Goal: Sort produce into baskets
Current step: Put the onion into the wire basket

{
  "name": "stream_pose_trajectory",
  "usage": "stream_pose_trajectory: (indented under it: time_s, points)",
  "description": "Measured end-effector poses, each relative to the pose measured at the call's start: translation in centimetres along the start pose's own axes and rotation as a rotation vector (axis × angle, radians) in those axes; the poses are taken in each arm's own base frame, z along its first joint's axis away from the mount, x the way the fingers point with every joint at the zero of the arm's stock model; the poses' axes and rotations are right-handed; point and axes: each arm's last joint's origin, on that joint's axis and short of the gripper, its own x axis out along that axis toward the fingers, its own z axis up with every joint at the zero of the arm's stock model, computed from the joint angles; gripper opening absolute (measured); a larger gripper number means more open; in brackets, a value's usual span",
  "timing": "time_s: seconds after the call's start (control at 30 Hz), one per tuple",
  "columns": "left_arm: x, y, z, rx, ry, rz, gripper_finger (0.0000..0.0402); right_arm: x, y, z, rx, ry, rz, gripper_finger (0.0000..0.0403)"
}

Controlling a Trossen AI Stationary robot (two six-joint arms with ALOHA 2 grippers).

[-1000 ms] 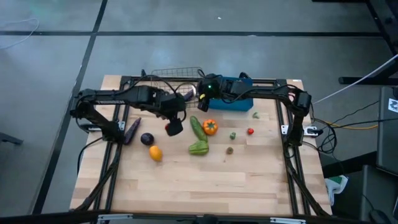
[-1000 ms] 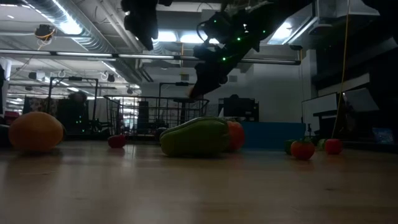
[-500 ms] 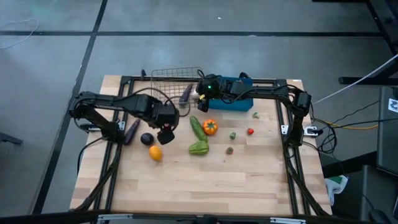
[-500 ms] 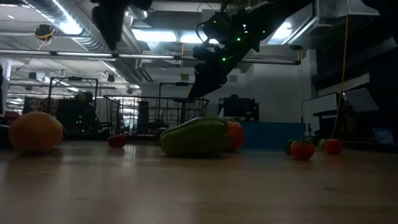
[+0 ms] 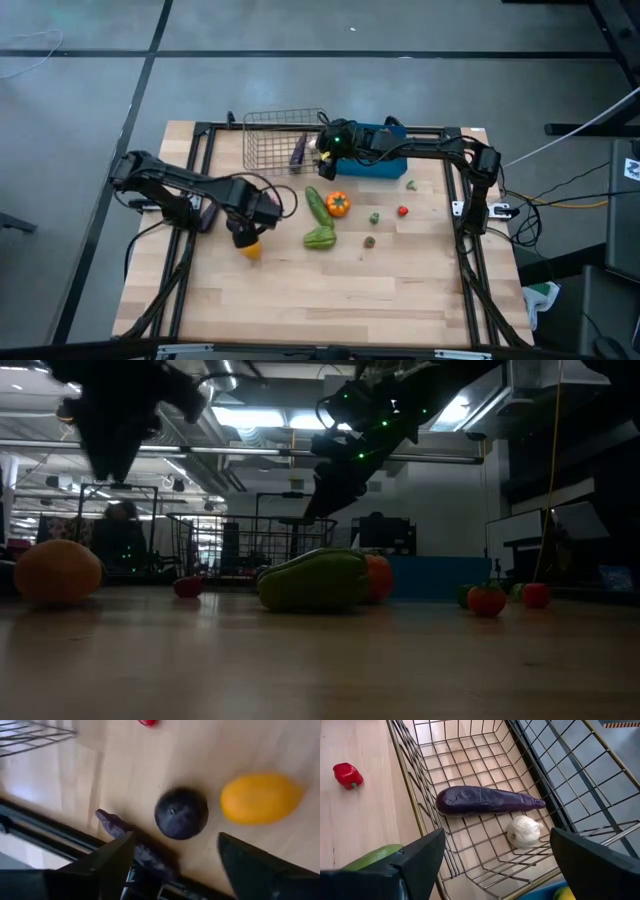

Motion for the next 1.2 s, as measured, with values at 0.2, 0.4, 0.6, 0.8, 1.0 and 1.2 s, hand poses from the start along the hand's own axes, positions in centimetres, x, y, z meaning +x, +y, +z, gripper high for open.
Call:
stream_pose_trajectory:
  time_s: [0.2, 0.4, 0.6, 0.8, 1.0, 1.2]
  points:
    - [2.2, -1.0, -1.2, 0.189, 0.069, 0.045, 0.0280, 0.0, 0.0, -0.1, -0.001, 0.008, 0.002, 0.0358]
    - [3.9, -1.8, -1.7, 0.285, 0.059, 0.045, 0.0280, 0.0, 0.0, -0.1, -0.001, 0.009, 0.002, 0.0358]
    - [5.5, -2.5, -1.8, 0.354, 0.024, 0.031, 0.0280, 0.0, 0.0, -0.1, -0.001, 0.011, 0.002, 0.0358]
    - [6.7, -2.5, -2.0, 0.399, 0.030, 0.032, 0.0280, 0.0, 0.0, -0.1, -0.001, 0.011, 0.002, 0.0358]
    - [7.7, -2.7, -2.0, 0.396, 0.011, 0.024, 0.0280, 0.0, 0.0, -0.1, -0.001, 0.011, 0.003, 0.0358]
    - [8.7, -2.7, -2.3, 0.406, 0.016, 0.026, 0.0280, 0.0, 0.0, -0.1, -0.002, 0.011, 0.003, 0.0358]
